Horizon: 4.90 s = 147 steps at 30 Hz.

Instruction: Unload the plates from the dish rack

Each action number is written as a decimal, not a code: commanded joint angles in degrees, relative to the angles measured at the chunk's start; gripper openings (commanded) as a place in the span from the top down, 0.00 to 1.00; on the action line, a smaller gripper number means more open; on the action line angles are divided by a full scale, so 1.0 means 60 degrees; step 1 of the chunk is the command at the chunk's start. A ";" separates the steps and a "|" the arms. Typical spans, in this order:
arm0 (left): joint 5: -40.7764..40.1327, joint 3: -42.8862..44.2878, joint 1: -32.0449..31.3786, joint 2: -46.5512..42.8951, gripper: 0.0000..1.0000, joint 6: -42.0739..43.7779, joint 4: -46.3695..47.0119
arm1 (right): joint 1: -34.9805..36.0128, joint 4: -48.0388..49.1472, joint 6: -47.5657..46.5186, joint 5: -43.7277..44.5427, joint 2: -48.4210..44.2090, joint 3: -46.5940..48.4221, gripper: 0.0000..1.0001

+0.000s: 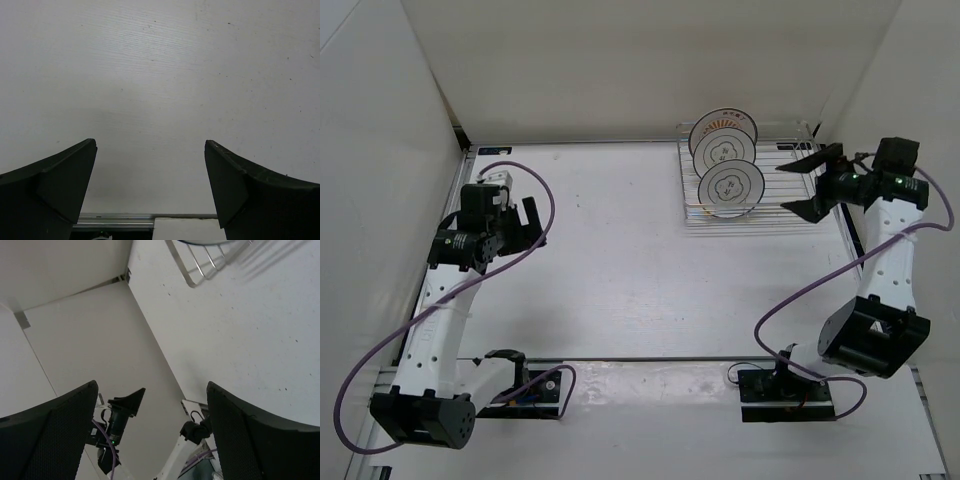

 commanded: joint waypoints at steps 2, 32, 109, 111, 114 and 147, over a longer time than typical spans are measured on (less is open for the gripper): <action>-0.0039 -0.0184 -0.0442 -0.0293 0.00 0.0167 0.0142 | -0.0292 -0.0262 0.0290 0.0078 0.0157 0.1881 0.10; -0.1696 -0.1649 -0.1643 -0.0646 0.00 -0.0138 0.0159 | 0.0014 0.3311 0.4188 0.2716 0.1913 0.1926 0.10; -0.1446 -0.1488 -0.1643 -0.0425 0.00 0.0417 -0.0223 | 0.2813 0.1626 0.5446 0.2278 0.5474 0.4961 1.00; -0.1387 -0.1532 -0.1643 -0.0455 0.00 0.0417 -0.0252 | 0.2768 0.1627 0.5535 0.2087 0.5211 0.4887 1.00; -0.1343 -0.1605 -0.1629 -0.0558 0.00 0.0373 -0.0252 | 0.2725 0.1612 0.5550 0.1779 0.4801 0.4740 1.00; -0.3057 -0.2030 -0.4426 -0.0484 0.00 0.0871 -0.0589 | 0.3823 -0.7323 -0.4499 0.8353 0.1034 0.2457 1.00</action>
